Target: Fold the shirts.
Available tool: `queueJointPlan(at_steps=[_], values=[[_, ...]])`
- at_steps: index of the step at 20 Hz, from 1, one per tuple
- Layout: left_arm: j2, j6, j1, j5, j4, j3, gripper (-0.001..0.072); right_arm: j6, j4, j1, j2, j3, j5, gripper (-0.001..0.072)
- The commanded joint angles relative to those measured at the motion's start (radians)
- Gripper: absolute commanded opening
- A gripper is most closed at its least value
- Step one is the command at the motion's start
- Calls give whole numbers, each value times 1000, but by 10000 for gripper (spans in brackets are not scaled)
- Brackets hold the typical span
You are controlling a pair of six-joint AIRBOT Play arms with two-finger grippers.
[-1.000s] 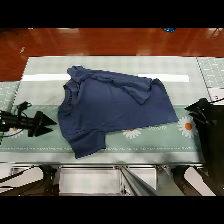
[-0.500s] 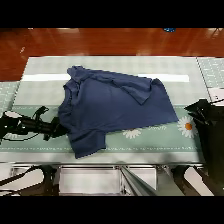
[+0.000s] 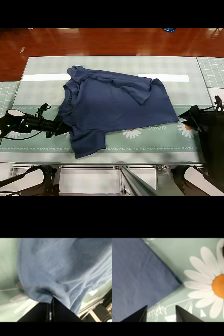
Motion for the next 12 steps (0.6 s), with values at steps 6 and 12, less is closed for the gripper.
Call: queueJointPlan(at_steps=[6,12], values=[[0,0,-2,13,3,1,28,-23,38,6,-174,-6,-85,410],[0,0,-2,17,2,1,28,-68,200,159,-295,84,-180,359]])
